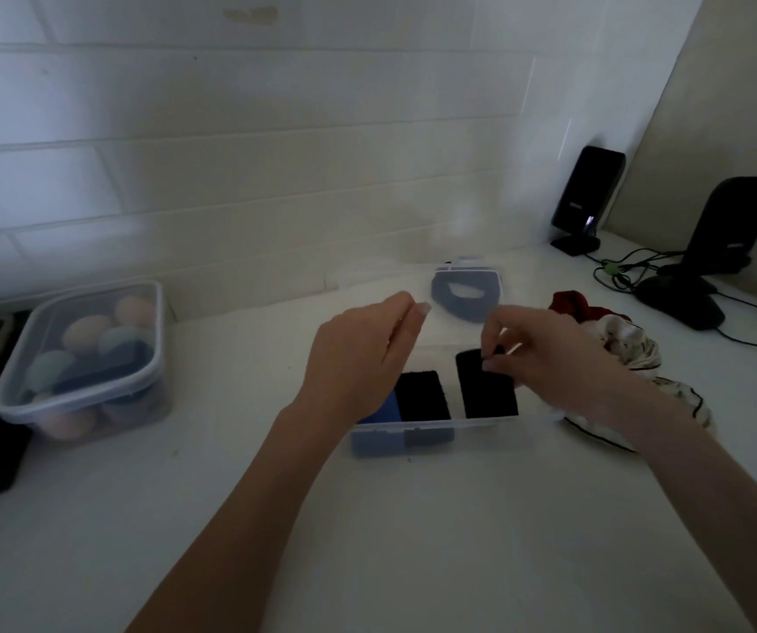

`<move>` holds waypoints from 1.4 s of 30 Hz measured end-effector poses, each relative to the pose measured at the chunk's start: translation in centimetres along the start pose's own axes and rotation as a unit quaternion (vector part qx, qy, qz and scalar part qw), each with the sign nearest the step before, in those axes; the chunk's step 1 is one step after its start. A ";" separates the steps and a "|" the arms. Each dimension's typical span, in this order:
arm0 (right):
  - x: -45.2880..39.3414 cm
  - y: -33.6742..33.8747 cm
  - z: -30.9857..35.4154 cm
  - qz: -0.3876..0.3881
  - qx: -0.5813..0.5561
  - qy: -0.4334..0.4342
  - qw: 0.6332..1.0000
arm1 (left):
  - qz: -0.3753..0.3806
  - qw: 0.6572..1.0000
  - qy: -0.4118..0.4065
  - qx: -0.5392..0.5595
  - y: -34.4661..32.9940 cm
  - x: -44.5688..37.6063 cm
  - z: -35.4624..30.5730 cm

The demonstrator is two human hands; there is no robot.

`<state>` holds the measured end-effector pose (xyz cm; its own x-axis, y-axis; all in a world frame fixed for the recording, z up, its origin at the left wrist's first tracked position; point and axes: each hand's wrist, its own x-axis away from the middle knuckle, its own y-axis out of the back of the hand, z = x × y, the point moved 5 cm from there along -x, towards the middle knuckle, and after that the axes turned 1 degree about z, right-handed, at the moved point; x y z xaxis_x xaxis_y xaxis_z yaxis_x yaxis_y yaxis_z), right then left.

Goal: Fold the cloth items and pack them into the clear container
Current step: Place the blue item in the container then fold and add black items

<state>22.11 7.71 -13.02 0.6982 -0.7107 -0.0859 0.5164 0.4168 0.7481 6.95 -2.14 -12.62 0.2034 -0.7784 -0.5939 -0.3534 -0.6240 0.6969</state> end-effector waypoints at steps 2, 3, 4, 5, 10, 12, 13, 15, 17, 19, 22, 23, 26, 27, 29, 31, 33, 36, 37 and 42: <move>-0.2 -1.0 0.2 0.010 0.029 0.000 1.000 | 0.017 1.000 -0.005 0.006 -0.1 0.0 0.0; -0.2 -1.6 0.3 0.021 0.048 0.007 0.999 | 0.023 1.000 -0.005 0.013 -0.1 0.0 0.0; -0.3 -2.1 0.4 0.032 0.070 0.017 0.997 | 0.027 0.999 -0.004 0.020 -0.1 0.0 0.1; -0.3 -2.5 0.5 0.038 0.086 0.022 0.995 | 0.031 0.999 -0.002 0.026 -0.1 0.0 0.1; -0.5 -3.0 0.6 0.058 0.115 0.023 0.991 | 0.049 0.998 0.001 0.029 -0.3 -0.1 0.1; -0.5 -2.9 0.6 0.095 0.143 0.020 0.985 | 0.056 0.998 -0.002 0.029 -0.5 0.0 0.0; -0.4 -2.9 0.7 0.117 0.165 0.023 0.979 | 0.059 0.998 -0.002 0.029 -0.5 0.0 0.0; -0.2 -3.0 0.7 0.149 0.186 0.028 0.971 | 0.064 0.998 0.000 0.028 -0.6 0.0 0.1; 0.0 -3.0 0.8 0.162 0.200 0.020 0.966 | 0.067 0.997 0.003 0.028 -0.6 -0.1 0.1; 0.0 -3.0 1.1 0.162 0.255 0.018 0.953 | 0.071 0.997 0.005 0.029 -0.6 -0.1 0.2; -0.1 -3.1 1.7 0.163 0.325 0.035 0.931 | 0.079 0.996 0.011 0.033 -0.6 -0.1 0.1; -0.1 -3.1 1.8 0.167 0.338 0.039 0.925 | 0.080 0.996 0.012 0.034 -0.6 -0.1 0.1; 0.1 -3.2 1.7 0.195 0.339 0.029 0.920 | 0.085 0.996 0.013 0.036 -0.7 -0.1 0.1; 0.2 -3.1 1.6 0.211 0.328 0.024 0.920 | 0.086 0.995 0.013 0.039 -0.7 -0.1 0.1; 0.5 -2.9 1.7 0.243 0.319 0.026 0.916 | 0.087 0.995 0.011 0.043 -0.7 -0.1 0.0; 0.5 -2.9 1.8 0.261 0.312 0.032 0.913 | 0.087 0.995 0.007 0.047 -0.7 -0.1 0.0; 0.2 -3.1 1.8 0.255 0.301 0.034 0.918 | 0.087 0.995 0.005 0.047 -0.7 -0.1 0.0; -0.2 -3.6 1.8 0.244 0.318 0.040 0.915 | 0.087 0.995 0.007 0.049 -0.8 -0.1 -0.1; -0.3 -3.7 1.8 0.244 0.327 0.039 0.912 | 0.087 0.995 0.010 0.051 -0.9 -0.1 0.0; -0.4 -3.6 1.4 0.277 0.310 0.033 0.909 | 0.087 0.995 0.015 0.049 -0.9 -0.1 0.2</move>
<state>19.25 5.66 -14.75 0.8050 -0.4452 0.3922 -0.2867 0.2868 0.9141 7.07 -1.49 -13.25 0.1593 -0.8763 -0.4547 -0.4725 -0.4720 0.7443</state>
